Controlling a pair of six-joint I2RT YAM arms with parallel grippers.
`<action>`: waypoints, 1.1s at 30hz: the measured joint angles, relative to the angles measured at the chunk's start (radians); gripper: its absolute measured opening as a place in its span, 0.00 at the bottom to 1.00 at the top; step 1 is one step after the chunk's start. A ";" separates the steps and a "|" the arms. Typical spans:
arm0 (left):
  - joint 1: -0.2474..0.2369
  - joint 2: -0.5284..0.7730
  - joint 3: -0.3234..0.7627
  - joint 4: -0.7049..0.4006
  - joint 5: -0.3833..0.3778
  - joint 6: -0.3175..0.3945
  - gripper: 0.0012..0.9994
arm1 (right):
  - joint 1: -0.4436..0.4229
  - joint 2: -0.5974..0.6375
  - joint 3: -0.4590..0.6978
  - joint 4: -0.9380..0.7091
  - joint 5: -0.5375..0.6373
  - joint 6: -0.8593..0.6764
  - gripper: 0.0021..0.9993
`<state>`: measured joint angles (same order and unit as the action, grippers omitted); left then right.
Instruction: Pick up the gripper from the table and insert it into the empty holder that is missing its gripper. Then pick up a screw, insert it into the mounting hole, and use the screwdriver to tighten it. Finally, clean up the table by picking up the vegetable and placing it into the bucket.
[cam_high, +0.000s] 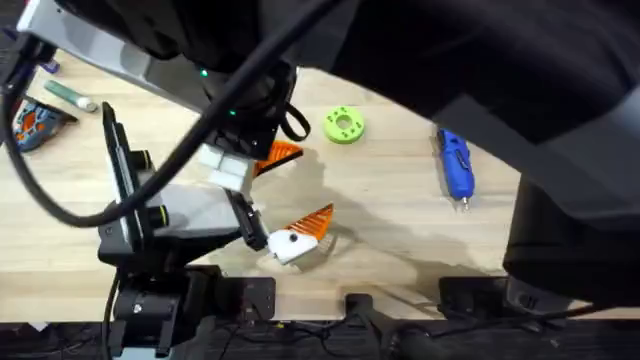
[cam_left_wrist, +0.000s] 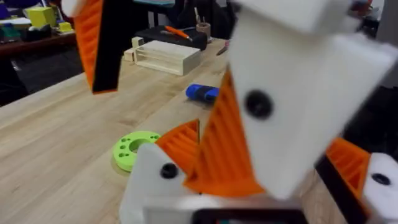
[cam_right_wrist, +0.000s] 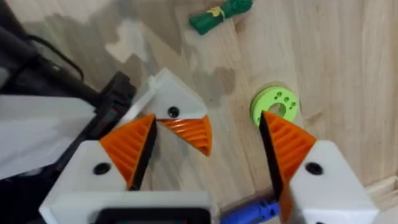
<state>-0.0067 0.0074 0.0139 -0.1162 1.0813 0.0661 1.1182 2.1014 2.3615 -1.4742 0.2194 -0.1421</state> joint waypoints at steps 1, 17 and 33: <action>0.000 0.000 0.000 0.000 0.000 0.002 0.99 | 0.003 0.000 0.011 -0.006 -0.005 0.002 0.95; 0.000 0.000 0.000 0.000 0.001 0.009 0.99 | -0.039 -0.075 0.144 -0.090 0.022 0.192 0.95; 0.000 0.000 0.000 0.000 0.001 0.010 0.99 | -0.173 -0.185 0.023 -0.123 0.031 0.278 0.95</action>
<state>-0.0071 0.0074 0.0139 -0.1162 1.0824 0.0757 0.9448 1.9168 2.3845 -1.5968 0.2500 0.1355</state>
